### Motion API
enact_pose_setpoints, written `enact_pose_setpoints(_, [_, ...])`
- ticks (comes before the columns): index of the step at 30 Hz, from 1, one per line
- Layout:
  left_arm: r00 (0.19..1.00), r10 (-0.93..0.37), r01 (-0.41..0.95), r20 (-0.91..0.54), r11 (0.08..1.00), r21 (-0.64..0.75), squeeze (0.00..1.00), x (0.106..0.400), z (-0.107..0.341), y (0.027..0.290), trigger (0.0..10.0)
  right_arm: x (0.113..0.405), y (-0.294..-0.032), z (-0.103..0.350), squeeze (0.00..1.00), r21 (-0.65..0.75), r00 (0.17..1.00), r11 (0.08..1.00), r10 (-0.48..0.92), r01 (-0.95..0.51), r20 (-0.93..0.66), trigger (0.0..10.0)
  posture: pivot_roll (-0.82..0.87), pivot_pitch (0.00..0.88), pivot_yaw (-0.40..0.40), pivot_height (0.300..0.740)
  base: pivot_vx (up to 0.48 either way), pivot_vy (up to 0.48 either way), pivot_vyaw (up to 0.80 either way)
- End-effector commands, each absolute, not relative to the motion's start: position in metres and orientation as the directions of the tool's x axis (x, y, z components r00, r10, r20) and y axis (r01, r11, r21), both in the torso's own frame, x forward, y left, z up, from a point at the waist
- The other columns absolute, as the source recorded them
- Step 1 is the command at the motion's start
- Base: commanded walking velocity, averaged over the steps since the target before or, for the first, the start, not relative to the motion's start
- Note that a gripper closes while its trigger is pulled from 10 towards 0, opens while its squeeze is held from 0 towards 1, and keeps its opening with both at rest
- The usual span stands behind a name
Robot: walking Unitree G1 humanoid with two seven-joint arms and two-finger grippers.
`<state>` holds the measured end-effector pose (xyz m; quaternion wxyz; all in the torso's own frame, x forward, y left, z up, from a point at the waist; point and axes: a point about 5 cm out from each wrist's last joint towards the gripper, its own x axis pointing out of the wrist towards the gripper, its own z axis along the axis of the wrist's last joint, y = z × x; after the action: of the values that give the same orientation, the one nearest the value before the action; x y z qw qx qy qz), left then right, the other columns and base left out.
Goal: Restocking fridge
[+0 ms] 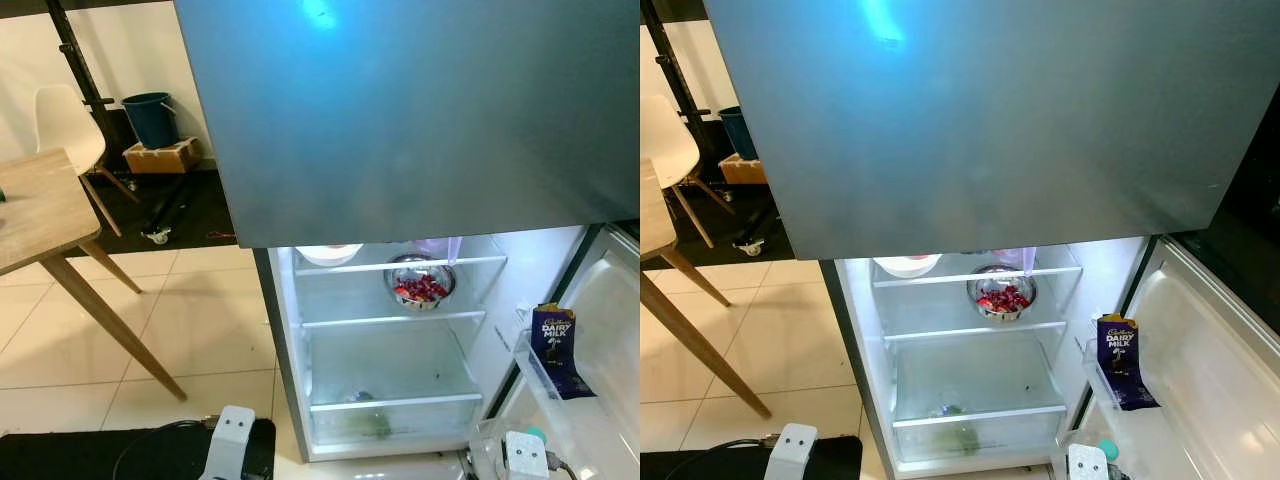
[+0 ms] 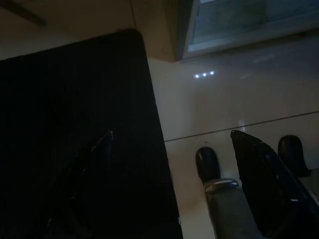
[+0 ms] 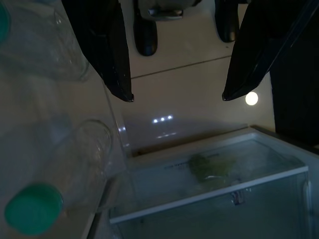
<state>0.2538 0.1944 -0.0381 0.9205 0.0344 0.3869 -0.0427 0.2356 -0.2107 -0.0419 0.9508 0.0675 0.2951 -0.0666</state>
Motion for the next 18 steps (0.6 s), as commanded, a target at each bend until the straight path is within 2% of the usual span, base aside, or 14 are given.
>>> enact_pose_setpoints(1, [0.679, -0.039, 0.088, -0.733, 0.996, 0.028, 0.0, 0.2471, -0.043, 0.1978, 10.0, 0.2289, -0.2096, -0.0479, 0.0, 0.099, 0.794, 0.978, -0.09, 0.186, -0.602, 10.0, -0.1, 0.075, 0.064, 0.734, 0.0, 0.0, 0.0])
enact_pose_setpoints(18, [0.683, -0.056, 0.09, -0.728, 0.996, 0.008, 0.0, 0.2481, -0.043, 0.1922, 10.0, 0.2307, -0.2111, -0.0468, 0.0, 0.089, 0.793, 0.981, -0.083, 0.17, -0.603, 10.0, -0.1, 0.076, 0.057, 0.734, 0.0, 0.0, 0.0])
